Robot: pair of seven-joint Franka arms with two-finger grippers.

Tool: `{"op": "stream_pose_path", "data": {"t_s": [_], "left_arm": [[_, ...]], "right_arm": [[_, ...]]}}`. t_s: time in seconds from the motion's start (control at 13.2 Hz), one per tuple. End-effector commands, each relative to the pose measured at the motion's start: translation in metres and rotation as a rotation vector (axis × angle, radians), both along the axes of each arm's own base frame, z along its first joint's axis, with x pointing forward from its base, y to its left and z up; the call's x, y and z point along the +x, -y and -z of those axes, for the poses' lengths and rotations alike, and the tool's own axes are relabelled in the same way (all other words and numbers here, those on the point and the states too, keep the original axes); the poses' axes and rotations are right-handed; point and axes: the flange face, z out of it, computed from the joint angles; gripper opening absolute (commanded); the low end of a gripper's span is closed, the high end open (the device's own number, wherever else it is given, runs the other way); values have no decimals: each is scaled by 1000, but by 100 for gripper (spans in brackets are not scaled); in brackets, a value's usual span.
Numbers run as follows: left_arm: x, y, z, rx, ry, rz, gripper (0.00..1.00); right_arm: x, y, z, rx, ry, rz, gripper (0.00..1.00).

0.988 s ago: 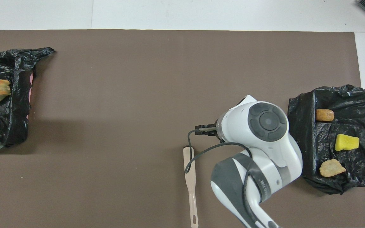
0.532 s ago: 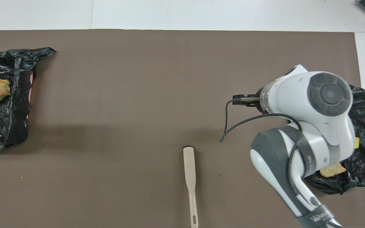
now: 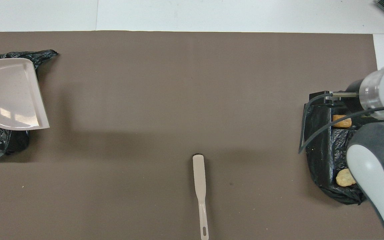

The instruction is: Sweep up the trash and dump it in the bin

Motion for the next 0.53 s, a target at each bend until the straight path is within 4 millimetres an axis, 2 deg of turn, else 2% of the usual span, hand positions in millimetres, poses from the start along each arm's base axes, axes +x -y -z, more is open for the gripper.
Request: {"op": "stream_pose_path", "data": {"t_s": [0.0, 0.23, 0.3, 0.38, 0.46], "left_arm": [[-36, 16, 23, -161, 106, -201, 0], [-57, 35, 49, -343, 153, -323, 0], [-58, 43, 57, -383, 182, -381, 0], [-55, 51, 66, -395, 204, -448, 0], [-51, 74, 79, -395, 226, -513, 0]], "right_arm": [[-28, 12, -27, -12, -30, -28, 100], [-40, 31, -35, -2, -76, -19, 100], [-42, 32, -40, 11, -85, -31, 100], [-44, 31, -53, 18, -87, -33, 100], [-43, 31, -61, 16, -85, -33, 100]]}}
